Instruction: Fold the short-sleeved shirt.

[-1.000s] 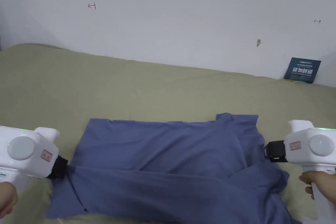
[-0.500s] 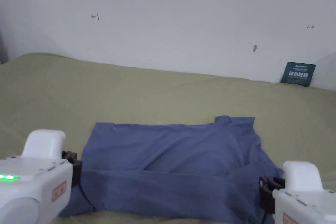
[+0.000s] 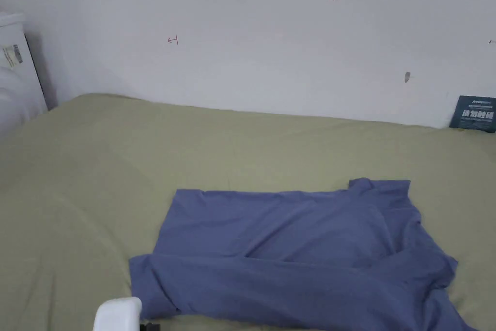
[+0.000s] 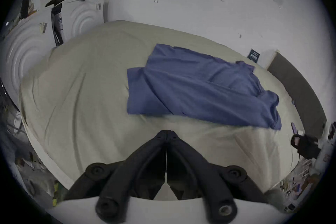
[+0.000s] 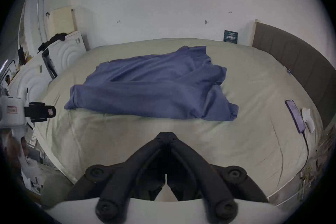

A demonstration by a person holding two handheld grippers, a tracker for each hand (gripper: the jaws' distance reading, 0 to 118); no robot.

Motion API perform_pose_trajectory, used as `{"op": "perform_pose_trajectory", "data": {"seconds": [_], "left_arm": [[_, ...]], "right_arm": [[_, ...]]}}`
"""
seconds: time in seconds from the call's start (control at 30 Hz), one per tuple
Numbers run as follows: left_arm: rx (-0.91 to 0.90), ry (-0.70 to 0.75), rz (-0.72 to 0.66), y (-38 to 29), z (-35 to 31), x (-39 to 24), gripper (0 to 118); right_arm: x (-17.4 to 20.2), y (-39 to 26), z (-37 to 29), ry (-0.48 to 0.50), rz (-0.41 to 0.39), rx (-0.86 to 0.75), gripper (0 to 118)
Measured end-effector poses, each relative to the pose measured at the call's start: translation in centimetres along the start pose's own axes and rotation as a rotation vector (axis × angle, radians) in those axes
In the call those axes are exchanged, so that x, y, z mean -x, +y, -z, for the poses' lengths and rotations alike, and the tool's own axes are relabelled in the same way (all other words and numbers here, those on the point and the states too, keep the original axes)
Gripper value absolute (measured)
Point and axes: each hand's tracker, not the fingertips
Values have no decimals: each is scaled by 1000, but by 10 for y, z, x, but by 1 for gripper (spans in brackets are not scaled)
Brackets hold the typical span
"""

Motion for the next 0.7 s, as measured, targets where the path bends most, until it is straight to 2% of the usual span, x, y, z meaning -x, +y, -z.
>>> {"op": "perform_pose_trajectory", "data": {"seconds": [0.03,0.1,0.17,0.2,0.27,0.3,0.37,0.4,0.43,0.47,0.5,0.53,0.6,0.7], "left_arm": [[-1,32,-13,7,10,6,1],[11,58,3,21,33,18,20],[37,98,-16,35,55,25,26],[49,89,-33,41,64,28,35],[79,51,-19,49,82,29,63],[108,44,-1,52,92,27,71],[154,43,74,54,107,23,71],[176,66,117,53,113,20,71],[197,80,153,53,115,19,71],[164,71,161,53,114,18,70],[147,63,153,53,110,19,66],[147,54,154,53,104,18,52],[138,71,155,54,101,19,6],[130,38,135,58,97,24,6]], "right_arm": [[-4,3,-1,-2,10,-2,2],[-14,8,1,0,30,-11,2],[-25,10,1,-10,49,-13,2],[-32,10,3,-20,69,-10,2],[-47,12,9,-25,102,-3,2],[-56,12,13,-33,132,19,2],[-73,13,23,-23,190,42,8],[-80,14,30,-36,196,39,34],[-87,14,36,-34,193,42,66],[-94,15,46,-28,194,53,93],[-98,15,55,-41,194,73,100],[-101,16,61,-48,180,72,100],[-106,17,79,-61,159,96,100],[-113,22,109,-95,157,118,100]]}}
